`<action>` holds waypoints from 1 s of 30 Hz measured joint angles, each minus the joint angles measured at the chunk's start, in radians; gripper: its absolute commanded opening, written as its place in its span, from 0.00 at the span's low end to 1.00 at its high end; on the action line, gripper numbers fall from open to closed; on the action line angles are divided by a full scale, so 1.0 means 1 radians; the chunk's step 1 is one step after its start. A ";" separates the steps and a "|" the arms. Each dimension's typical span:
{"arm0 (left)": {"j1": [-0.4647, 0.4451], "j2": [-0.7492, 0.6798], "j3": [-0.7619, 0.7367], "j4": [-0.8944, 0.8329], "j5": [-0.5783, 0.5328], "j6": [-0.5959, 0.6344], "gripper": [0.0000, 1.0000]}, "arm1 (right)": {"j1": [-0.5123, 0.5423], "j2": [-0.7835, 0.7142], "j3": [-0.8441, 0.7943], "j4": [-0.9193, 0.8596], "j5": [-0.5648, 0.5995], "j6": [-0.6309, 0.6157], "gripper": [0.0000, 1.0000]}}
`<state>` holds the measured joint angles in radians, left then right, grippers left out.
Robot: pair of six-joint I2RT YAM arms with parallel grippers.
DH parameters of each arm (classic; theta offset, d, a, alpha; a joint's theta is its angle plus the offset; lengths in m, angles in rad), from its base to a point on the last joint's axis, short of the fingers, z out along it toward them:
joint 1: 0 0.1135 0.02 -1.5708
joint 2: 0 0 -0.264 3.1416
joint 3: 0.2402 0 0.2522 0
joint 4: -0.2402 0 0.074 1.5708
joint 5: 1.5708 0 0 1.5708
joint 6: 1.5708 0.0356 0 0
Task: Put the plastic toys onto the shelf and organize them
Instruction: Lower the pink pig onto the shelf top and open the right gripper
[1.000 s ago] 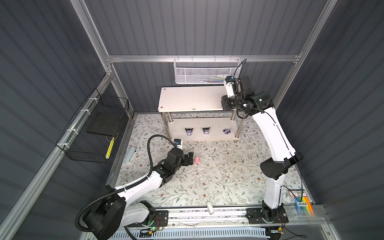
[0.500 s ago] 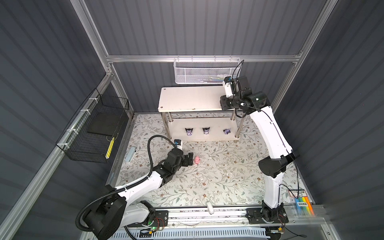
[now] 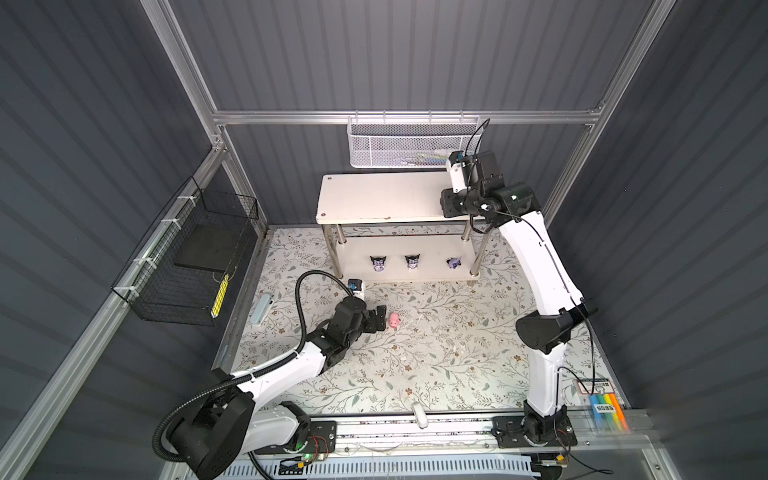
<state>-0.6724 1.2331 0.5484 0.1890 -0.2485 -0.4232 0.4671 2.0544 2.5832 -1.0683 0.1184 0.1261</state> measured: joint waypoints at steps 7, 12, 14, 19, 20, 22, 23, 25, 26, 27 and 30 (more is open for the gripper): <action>0.008 0.000 -0.001 0.000 0.007 0.000 0.97 | -0.003 0.019 0.019 0.007 0.000 0.000 0.34; 0.015 0.000 -0.005 0.000 0.008 0.000 0.97 | -0.006 0.032 0.023 0.020 0.000 0.000 0.36; 0.018 0.000 -0.006 0.000 0.008 0.000 0.97 | -0.007 0.032 0.023 0.020 0.000 0.000 0.37; 0.021 0.000 -0.006 0.000 0.015 0.000 0.97 | -0.009 0.032 0.023 0.019 0.000 -0.002 0.43; 0.022 0.001 -0.006 0.000 0.015 0.000 0.97 | -0.010 0.032 0.023 0.020 0.000 -0.002 0.43; 0.022 0.002 -0.006 0.000 0.016 0.000 0.97 | -0.010 0.032 0.023 0.020 0.000 -0.002 0.45; 0.022 0.002 -0.006 0.000 0.018 0.000 0.97 | -0.010 0.032 0.023 0.021 0.000 -0.003 0.46; 0.022 0.002 -0.006 0.000 0.018 0.000 0.97 | -0.010 0.032 0.023 0.021 0.000 -0.004 0.48; 0.022 0.002 -0.006 0.000 0.018 0.000 0.97 | -0.010 0.032 0.023 0.021 0.000 -0.004 0.49; 0.022 0.002 -0.006 0.000 0.018 0.000 0.97 | -0.010 0.032 0.023 0.021 0.000 -0.004 0.50; 0.024 0.002 -0.007 0.001 0.019 0.000 0.97 | -0.011 0.032 0.023 0.022 -0.008 -0.004 0.54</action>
<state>-0.6479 1.2354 0.5411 0.1898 -0.2298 -0.4232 0.4561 2.0869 2.6057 -1.0466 0.1104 0.1219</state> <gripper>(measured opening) 0.969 0.522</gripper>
